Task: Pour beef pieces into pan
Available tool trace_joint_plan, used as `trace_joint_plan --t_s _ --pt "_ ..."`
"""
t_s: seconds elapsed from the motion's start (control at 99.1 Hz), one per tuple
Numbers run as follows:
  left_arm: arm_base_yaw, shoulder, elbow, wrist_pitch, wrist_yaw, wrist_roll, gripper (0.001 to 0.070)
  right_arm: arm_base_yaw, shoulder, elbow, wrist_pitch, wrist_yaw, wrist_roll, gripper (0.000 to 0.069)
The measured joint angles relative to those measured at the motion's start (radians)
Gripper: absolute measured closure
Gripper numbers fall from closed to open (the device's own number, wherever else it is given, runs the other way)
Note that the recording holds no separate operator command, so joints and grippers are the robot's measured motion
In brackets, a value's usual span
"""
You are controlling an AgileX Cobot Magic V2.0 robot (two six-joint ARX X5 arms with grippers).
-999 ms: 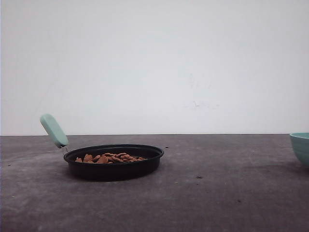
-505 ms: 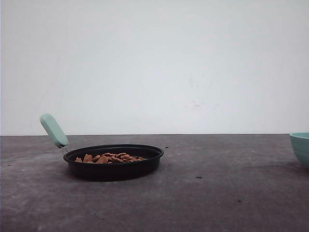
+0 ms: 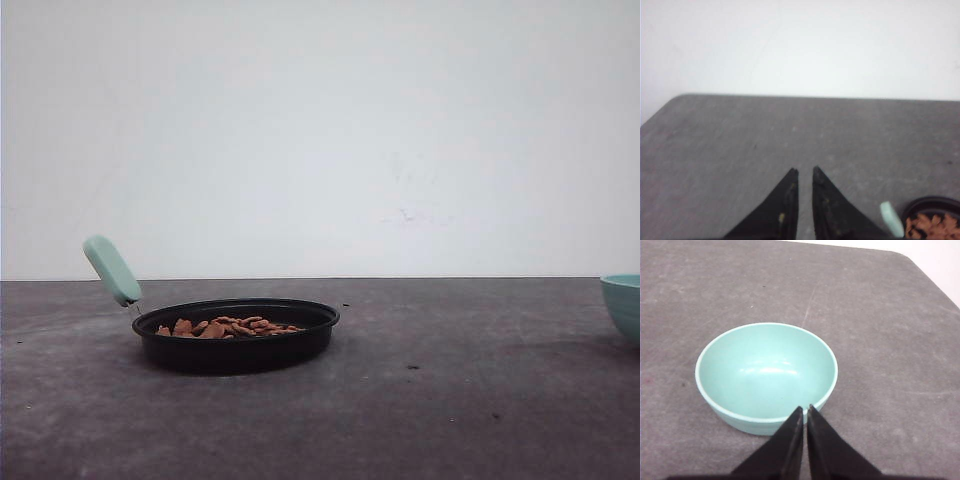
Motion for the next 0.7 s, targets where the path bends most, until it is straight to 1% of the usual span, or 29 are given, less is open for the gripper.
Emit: trace_joint_plan --t_s 0.061,0.161,0.222,0.252,0.303,0.343,0.484,0.595,0.696 --pt "0.026 -0.032 -0.073 0.074 0.054 0.005 0.0685 0.0 0.0 0.0 0.0 0.0 0.0 0.0681" --pt "0.06 -0.125 -0.249 0.193 0.176 0.006 0.0685 0.0 0.0 0.0 0.0 0.0 0.0 0.0681" --pt "0.071 -0.204 -0.35 0.207 0.243 0.005 0.0685 0.0 0.0 0.0 0.0 0.0 0.0 0.0681" --pt "0.073 -0.242 -0.387 0.198 0.258 0.005 0.0685 0.0 0.0 0.0 0.0 0.0 0.0 0.0681" --pt "0.076 -0.304 -0.436 0.169 0.261 0.005 0.0685 0.0 0.0 0.0 0.0 0.0 0.0 0.0681" --pt "0.081 -0.32 -0.457 0.145 0.258 0.005 0.0685 0.0 0.0 0.0 0.0 0.0 0.0 0.0681" --pt "0.092 -0.319 -0.498 0.101 0.195 0.005 0.0685 0.0 0.0 0.0 0.001 0.001 0.0 0.0681" --pt "0.1 -0.319 -0.541 0.095 0.19 0.003 0.0685 0.0 0.0 0.0 0.0 0.0 0.0 0.0681" --pt "0.103 -0.319 -0.587 0.123 0.19 -0.008 0.0685 0.0 0.0 0.0 0.0 0.0 0.0 0.0681"
